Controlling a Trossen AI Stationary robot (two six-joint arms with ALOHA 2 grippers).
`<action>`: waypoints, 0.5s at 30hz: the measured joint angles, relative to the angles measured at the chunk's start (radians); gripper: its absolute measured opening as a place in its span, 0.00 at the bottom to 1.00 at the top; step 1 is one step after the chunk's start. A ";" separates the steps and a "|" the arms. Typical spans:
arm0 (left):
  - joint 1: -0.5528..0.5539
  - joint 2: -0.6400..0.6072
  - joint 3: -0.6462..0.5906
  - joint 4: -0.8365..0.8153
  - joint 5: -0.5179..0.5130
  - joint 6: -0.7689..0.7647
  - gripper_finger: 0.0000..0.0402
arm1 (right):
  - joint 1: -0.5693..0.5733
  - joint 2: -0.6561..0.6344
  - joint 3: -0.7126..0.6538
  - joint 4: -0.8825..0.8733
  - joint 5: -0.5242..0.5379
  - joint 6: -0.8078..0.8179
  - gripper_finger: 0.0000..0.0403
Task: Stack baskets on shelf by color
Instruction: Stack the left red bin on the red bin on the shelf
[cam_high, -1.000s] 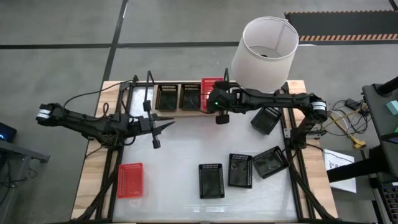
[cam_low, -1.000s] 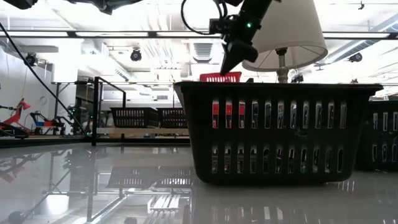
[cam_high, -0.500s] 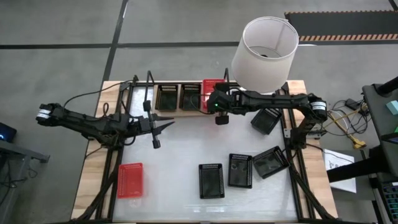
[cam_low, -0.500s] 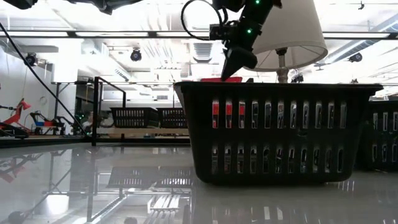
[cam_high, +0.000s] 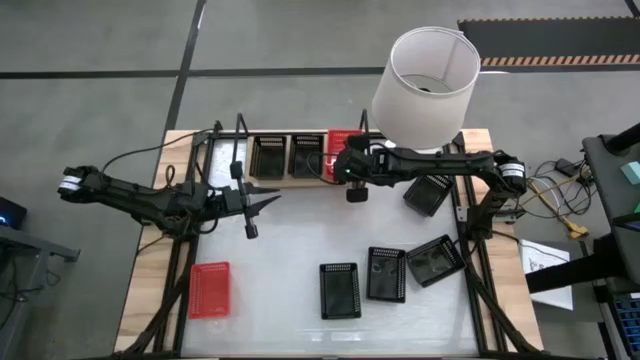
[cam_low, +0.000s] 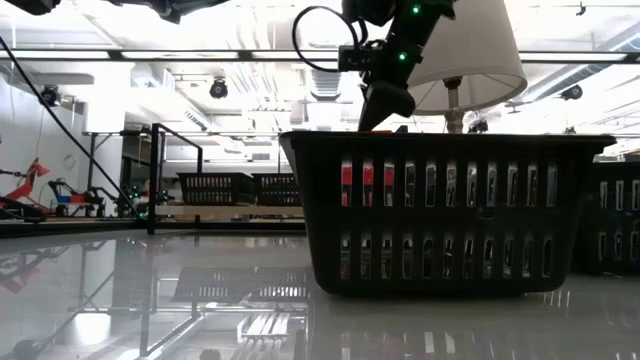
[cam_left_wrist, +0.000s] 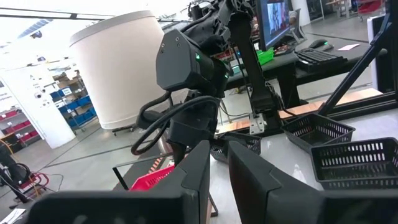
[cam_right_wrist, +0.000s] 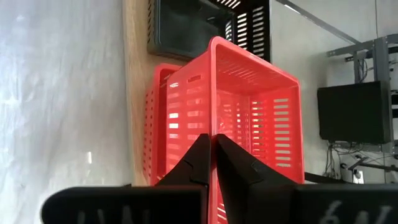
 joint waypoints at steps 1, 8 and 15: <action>0.000 0.000 0.000 0.000 0.000 0.000 0.11 | 0.000 0.000 -0.005 0.005 0.000 0.000 0.02; -0.001 0.000 0.000 0.000 0.000 0.000 0.11 | 0.000 0.000 -0.026 0.017 0.000 -0.006 0.02; -0.001 0.000 0.000 0.000 0.000 0.000 0.11 | 0.000 0.000 -0.026 0.017 0.001 -0.011 0.05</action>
